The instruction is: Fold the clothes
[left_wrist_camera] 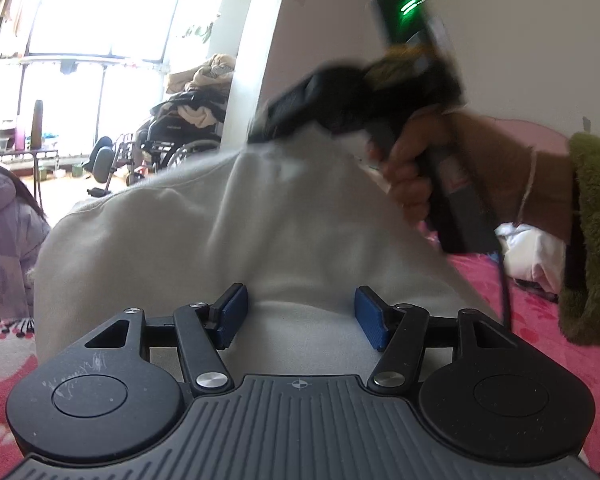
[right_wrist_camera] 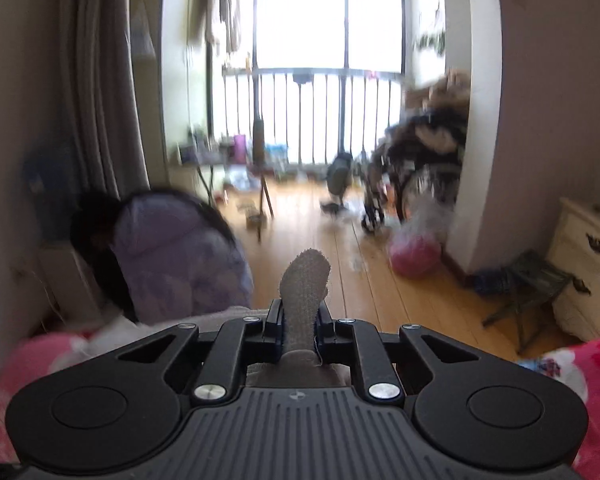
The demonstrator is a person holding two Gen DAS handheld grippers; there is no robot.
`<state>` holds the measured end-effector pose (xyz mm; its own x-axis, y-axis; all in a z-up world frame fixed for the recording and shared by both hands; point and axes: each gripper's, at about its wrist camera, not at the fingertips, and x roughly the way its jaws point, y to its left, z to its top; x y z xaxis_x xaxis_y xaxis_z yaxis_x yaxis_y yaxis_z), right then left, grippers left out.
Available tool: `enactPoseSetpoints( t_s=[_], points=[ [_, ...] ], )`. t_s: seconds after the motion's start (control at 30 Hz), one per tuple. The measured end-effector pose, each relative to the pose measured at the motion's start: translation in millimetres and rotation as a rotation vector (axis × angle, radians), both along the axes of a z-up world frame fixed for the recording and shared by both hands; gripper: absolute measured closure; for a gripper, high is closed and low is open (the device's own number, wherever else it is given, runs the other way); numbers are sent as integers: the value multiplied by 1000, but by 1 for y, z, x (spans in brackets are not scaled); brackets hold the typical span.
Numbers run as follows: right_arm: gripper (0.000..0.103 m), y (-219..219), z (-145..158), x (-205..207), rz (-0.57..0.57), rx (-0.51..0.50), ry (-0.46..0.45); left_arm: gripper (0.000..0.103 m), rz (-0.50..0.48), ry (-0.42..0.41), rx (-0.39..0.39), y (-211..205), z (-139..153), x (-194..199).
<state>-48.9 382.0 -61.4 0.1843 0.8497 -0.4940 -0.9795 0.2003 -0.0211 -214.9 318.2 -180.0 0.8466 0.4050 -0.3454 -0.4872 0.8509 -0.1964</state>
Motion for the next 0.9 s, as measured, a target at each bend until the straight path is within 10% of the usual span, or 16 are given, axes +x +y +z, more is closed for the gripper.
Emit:
enactPoseSetpoints(
  t_s=[0.1, 0.3, 0.47, 0.6, 0.73, 0.9],
  points=[
    [59, -8, -1, 15, -62, 66, 78, 43, 1, 7, -10, 0, 1, 0],
    [65, -101, 62, 50, -130, 340, 258, 43, 4, -2, -14, 0, -2, -4],
    [94, -82, 56, -8, 123, 84, 31, 43, 19, 4, -11, -3, -2, -3],
    [100, -18, -17, -13, 34, -135, -7, 43, 38, 15, -4, -5, -1, -2],
    [101, -19, -21, 11, -72, -94, 188, 43, 41, 22, -26, 1, 1, -1],
    [97, -50, 28, 6, -66, 20, 188, 44, 51, -12, -54, 3, 24, -29]
  ],
)
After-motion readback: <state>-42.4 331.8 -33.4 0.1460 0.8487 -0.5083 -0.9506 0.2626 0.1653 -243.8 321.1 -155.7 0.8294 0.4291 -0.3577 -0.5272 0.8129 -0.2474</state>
